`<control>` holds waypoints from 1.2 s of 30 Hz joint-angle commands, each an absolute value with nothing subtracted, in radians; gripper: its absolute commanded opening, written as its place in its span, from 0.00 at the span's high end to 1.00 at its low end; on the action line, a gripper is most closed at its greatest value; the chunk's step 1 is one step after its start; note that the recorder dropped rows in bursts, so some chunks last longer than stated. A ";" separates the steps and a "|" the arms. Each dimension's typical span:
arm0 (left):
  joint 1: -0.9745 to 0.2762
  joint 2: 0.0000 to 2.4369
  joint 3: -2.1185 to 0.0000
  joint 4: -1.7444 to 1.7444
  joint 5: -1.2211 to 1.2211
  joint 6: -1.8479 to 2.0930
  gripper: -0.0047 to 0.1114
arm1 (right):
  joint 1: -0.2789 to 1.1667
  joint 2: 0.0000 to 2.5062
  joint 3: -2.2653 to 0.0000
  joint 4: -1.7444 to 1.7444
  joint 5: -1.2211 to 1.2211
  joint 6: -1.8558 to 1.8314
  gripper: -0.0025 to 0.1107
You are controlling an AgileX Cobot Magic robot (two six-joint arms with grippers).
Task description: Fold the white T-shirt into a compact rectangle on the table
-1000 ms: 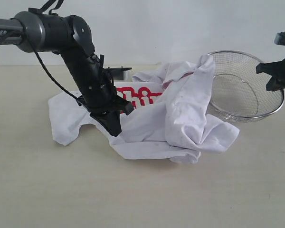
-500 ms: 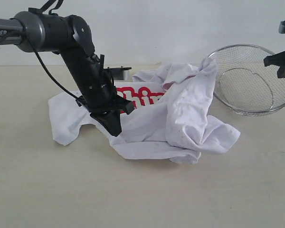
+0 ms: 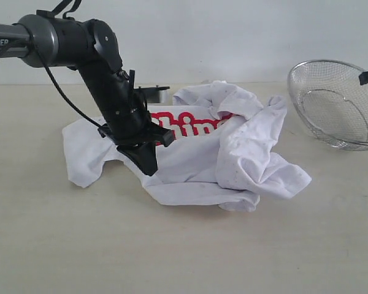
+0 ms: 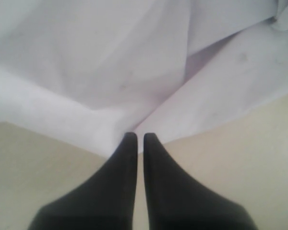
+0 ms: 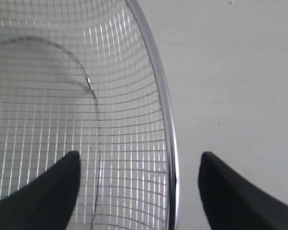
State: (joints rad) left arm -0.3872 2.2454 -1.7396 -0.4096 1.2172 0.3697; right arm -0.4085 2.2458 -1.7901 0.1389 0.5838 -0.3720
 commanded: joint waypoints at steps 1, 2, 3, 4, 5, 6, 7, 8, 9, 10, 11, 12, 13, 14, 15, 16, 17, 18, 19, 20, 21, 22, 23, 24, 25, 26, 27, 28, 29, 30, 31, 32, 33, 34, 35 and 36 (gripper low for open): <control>-0.390 2.235 -1.739 -0.429 1.221 0.359 0.92 | -0.412 2.245 -1.793 0.127 0.567 -0.315 0.37; -0.390 2.235 -1.739 -0.431 1.221 0.359 0.92 | -0.412 2.245 -1.793 0.127 0.580 -0.295 0.37; -0.390 2.235 -1.739 -0.431 1.221 0.359 0.92 | -0.412 2.241 -1.795 0.127 0.595 -0.262 0.37; -0.390 2.233 -1.739 -0.431 1.221 0.359 0.92 | -0.412 2.233 -1.797 0.127 0.623 -0.221 0.39; -0.390 2.233 -1.739 -0.433 1.221 0.359 0.92 | -0.412 2.222 -1.797 0.131 0.640 -0.184 0.42; -0.390 2.231 -1.739 -0.433 1.221 0.359 0.92 | -0.410 2.208 -1.797 0.153 0.664 -0.185 0.47; -0.390 2.229 -1.739 -0.436 1.221 0.359 0.92 | -0.410 2.190 -1.797 0.205 0.694 -0.206 0.52; -0.390 2.227 -1.739 -0.440 1.221 0.364 0.92 | -0.410 2.175 -1.797 0.281 0.725 -0.242 0.55; -0.390 2.222 -1.739 -0.444 1.221 0.372 0.92 | -0.410 2.156 -1.797 0.375 0.762 -0.299 0.58; -0.390 2.219 -1.739 -0.452 1.221 0.380 0.92 | -0.410 2.136 -1.797 0.469 0.798 -0.353 0.59; -0.390 2.215 -1.739 -0.455 1.221 0.382 0.92 | -0.410 2.119 -1.797 0.535 0.837 -0.389 0.58; -0.390 2.207 -1.739 -0.460 1.221 0.392 0.92 | -0.409 2.096 -1.795 0.604 0.873 -0.418 0.58; -0.392 2.199 -1.739 -0.460 1.221 0.401 0.92 | -0.406 2.071 -1.791 0.662 0.909 -0.436 0.58; -0.394 2.190 -1.739 -0.463 1.221 0.411 0.92 | -0.403 2.047 -1.785 0.704 0.946 -0.463 0.59; -0.394 2.180 -1.739 -0.475 1.221 0.423 0.92 | -0.395 2.022 -1.774 0.736 0.986 -0.479 0.59; -0.396 2.172 -1.739 -0.487 1.221 0.428 0.92 | -0.378 1.999 -1.754 0.743 1.011 -0.483 0.59; -0.401 2.154 -1.732 -0.530 1.221 0.433 0.92 | -0.341 1.962 -1.702 0.748 1.024 -0.483 0.59; -0.406 2.145 -1.725 -0.556 1.221 0.451 0.92 | -0.316 1.933 -1.646 0.765 1.015 -0.496 0.63; -0.429 2.137 -1.714 -0.605 1.221 0.474 0.92 | -0.267 1.889 -1.556 0.809 0.978 -0.562 0.72; -0.444 2.137 -1.710 -0.624 1.221 0.492 0.92 | -0.234 1.855 -1.486 0.845 0.950 -0.600 0.79; -0.469 2.138 -1.703 -0.643 1.221 0.522 0.92 | -0.192 1.806 -1.389 0.891 0.919 -0.667 0.90; -0.481 2.140 -1.699 -0.648 1.221 0.522 0.92 | -0.164 1.782 -1.341 0.917 0.907 -0.715 0.97; -0.496 2.151 -1.699 -0.655 1.221 0.522 0.92 | -0.127 1.744 -1.267 0.922 0.883 -0.744 0.97; -0.499 2.156 -1.699 -0.666 1.221 0.520 0.92 | -0.114 1.731 -1.238 0.920 0.866 -0.756 0.95; -0.501 2.162 -1.699 -0.678 1.221 0.515 0.92 | -0.098 1.715 -1.197 0.918 0.847 -0.774 0.93; -0.501 2.171 -1.699 -0.688 1.211 0.507 0.92 | -0.087 1.705 -1.168 0.913 0.830 -0.793 0.90; -0.501 2.186 -1.699 -0.692 1.165 0.477 0.92 | -0.072 1.698 -1.125 0.907 0.811 -0.816 0.82; -0.501 2.194 -1.699 -0.692 1.139 0.473 0.92 | -0.062 1.698 -1.106 0.907 0.808 -0.821 0.74; -0.501 2.214 -1.699 -0.700 1.118 0.460 0.92 | -0.045 1.698 -1.072 0.907 0.813 -0.821 0.60; -0.501 2.229 -1.699 -0.710 1.114 0.456 0.92 | -0.034 1.698 -1.048 0.907 0.807 -0.821 0.51; -0.501 2.248 -1.699 -0.719 1.107 0.456 0.92 | -0.012 1.698 -1.022 0.907 0.792 -0.808 0.45; -0.501 2.260 -1.699 -0.724 1.097 0.456 0.91 | 0.002 1.698 -1.007 0.907 0.785 -0.792 0.44; -0.501 2.278 -1.699 -0.729 1.084 0.456 0.86 | 0.021 1.698 -0.997 0.907 0.792 -0.767 0.44; -0.501 2.288 -1.699 -0.731 1.079 0.456 0.82 | 0.031 1.698 -0.997 0.902 0.810 -0.751 0.45; -0.501 2.293 -1.699 -0.738 1.077 0.456 0.76 | 0.041 1.696 -0.997 0.899 0.828 -0.736 0.46; -0.501 2.298 -1.699 -0.739 1.076 0.456 0.72 | 0.046 1.696 -0.997 0.899 0.844 -0.730 0.49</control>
